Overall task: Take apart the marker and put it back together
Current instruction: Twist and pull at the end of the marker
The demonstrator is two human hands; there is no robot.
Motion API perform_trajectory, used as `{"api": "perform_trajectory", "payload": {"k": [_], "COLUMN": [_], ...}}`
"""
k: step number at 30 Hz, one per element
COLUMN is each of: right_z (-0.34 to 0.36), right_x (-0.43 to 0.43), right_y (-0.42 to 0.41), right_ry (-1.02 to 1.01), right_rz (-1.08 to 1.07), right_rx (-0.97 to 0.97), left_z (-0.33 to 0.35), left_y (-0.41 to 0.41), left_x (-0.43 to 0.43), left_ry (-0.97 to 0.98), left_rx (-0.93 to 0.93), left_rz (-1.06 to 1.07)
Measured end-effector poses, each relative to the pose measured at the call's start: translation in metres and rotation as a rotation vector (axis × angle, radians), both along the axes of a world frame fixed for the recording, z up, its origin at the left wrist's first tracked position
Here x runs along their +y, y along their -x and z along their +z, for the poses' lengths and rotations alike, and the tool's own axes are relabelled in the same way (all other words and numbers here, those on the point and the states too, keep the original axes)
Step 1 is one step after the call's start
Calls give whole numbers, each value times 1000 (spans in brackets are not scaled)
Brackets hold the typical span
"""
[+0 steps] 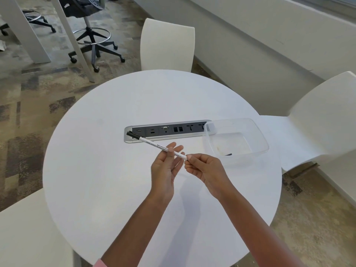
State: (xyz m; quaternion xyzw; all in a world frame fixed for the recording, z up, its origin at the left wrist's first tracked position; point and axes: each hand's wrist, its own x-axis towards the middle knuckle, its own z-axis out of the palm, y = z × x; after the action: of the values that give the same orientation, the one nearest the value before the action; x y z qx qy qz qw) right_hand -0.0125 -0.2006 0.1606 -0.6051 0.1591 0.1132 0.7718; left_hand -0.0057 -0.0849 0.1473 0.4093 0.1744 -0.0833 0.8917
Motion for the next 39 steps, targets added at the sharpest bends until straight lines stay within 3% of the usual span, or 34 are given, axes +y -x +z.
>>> {"api": "perform_trajectory", "payload": {"k": [5, 13, 15, 18, 20, 22, 26, 28, 34, 37, 39], "right_z": [0, 0, -2, -8, -12, -10, -1, -3, -1, -4, -7], "right_x": [3, -1, -3, -13, -17, -13, -2, -3, -3, -3, -2], "right_y": [0, 1, 4, 4, 3, 6, 6, 4, 0, -3, -3], "right_ry": [49, 340, 564, 1233, 1375, 1098, 102, -101, -284, -177, 41], "right_rz": [29, 92, 119, 223, 236, 122, -35, 12, 36, 49, 52], "right_rx": [-60, -308, -472, -1027, -1178, -956, -105, 103, 134, 32, -136], "left_z": [0, 8, 9, 9, 10, 10, 8, 7, 4, 4, 5], "left_y": [1, -3, -4, -4, -4, -5, -10, -9, -5, -4, -4], "left_x": [-2, 3, 2, -1, -3, -4, 1, 4, 4, 5, 5], "left_ry": [19, 56, 66, 93, 105, 96, 57, 47, 4, 11, 21], "left_rx": [-5, 112, 164, 222, 227, 210, 154, 141, 134, 135, 146], "left_rz": [-36, 18, 27, 34, 32, 19, 14, 7, 5, 29, 52]}}
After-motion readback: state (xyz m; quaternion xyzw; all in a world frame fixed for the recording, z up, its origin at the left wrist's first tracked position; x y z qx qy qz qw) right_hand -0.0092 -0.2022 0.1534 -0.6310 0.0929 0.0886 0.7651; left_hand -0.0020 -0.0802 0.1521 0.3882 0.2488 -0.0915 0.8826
